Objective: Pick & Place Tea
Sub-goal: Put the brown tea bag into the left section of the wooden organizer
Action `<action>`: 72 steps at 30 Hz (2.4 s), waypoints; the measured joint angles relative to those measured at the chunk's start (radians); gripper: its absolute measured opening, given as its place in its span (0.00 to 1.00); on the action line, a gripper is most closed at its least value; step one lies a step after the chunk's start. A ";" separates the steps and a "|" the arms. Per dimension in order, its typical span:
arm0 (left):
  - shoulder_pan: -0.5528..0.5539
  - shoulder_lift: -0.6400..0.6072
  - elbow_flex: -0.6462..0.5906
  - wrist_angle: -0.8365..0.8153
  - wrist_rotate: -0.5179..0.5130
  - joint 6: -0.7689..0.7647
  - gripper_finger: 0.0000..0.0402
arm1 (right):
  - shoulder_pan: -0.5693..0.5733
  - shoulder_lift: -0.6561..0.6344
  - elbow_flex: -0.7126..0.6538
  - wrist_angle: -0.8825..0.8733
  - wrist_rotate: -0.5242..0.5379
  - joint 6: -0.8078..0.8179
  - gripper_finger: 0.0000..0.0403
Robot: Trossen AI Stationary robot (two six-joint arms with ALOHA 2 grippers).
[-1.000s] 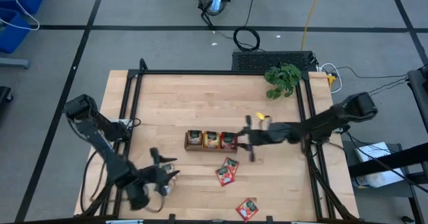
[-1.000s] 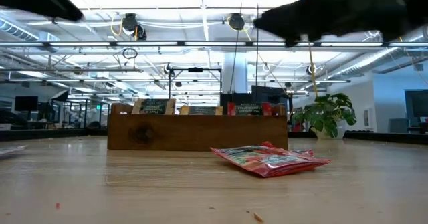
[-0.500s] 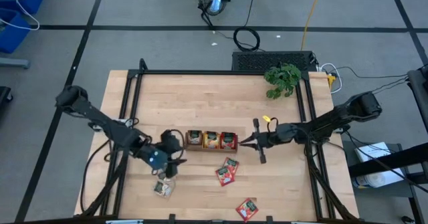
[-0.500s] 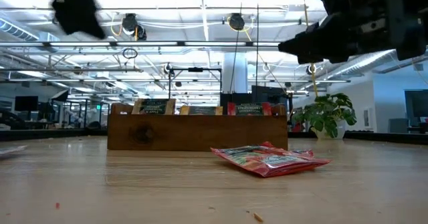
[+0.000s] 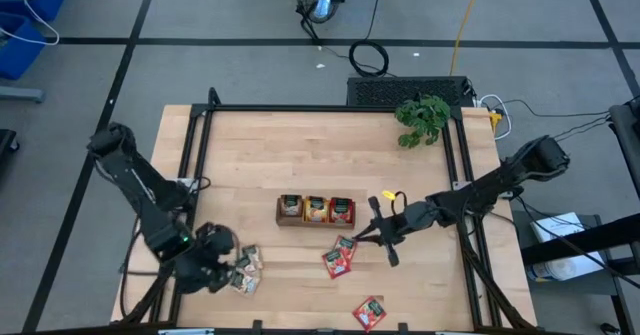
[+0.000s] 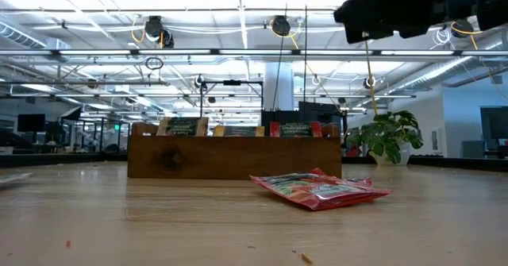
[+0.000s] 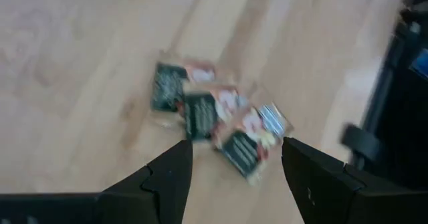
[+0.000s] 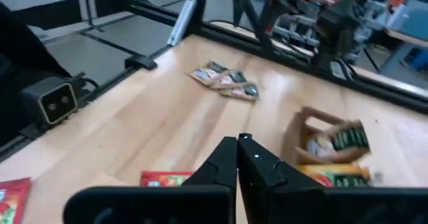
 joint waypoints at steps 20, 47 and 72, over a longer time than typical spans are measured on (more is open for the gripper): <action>0.295 -0.042 -0.273 0.224 0.271 0.226 0.57 | -0.028 0.036 0.009 0.053 -0.005 -0.054 0.00; 0.350 -0.041 -0.443 0.562 0.468 0.183 0.57 | -0.029 0.036 0.008 0.054 -0.006 -0.054 0.00; 0.364 -0.017 -0.332 0.439 0.384 0.325 0.01 | -0.029 0.036 0.008 0.061 -0.003 -0.057 0.00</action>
